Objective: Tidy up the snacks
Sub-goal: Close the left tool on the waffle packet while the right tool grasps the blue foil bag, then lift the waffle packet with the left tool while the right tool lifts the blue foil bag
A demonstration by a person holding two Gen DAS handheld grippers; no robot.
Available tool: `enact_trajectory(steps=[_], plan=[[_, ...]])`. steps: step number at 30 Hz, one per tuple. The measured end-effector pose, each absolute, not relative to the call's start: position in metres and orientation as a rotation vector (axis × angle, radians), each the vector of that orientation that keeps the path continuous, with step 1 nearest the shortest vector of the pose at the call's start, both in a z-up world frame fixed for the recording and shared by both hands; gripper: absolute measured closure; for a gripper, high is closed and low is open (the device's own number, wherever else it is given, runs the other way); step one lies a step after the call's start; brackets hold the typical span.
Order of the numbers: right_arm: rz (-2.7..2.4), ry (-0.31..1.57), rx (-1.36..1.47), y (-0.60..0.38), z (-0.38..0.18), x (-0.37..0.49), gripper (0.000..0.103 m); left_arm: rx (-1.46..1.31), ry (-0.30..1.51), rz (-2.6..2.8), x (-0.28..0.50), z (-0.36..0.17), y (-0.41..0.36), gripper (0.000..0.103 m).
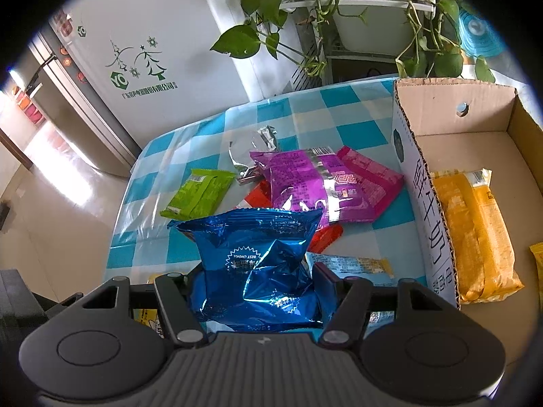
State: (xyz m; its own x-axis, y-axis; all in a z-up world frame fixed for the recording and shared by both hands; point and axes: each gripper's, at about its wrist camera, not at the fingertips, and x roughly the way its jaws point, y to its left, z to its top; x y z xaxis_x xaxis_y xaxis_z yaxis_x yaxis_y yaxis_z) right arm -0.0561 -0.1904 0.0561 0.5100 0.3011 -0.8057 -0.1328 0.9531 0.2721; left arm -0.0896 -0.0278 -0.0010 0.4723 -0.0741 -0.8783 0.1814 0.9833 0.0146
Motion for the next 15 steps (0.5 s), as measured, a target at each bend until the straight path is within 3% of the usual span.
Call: enact_trajectory(steps=[2, 5, 15], plan=[[0.266, 0.998, 0.184, -0.190, 0.058, -0.057, 0.034, 0.113, 1.046, -0.181, -0.091, 0.004, -0.028, 0.031], [0.268, 0.997, 0.187, -0.191, 0.058, -0.057, 0.034, 0.111, 1.036, -0.181, -0.090, 0.009, -0.026, 0.051], [0.275, 0.990, 0.187, -0.190, 0.059, -0.058, 0.034, 0.030, 0.976, -0.134, -0.092, 0.026, -0.014, 0.054]])
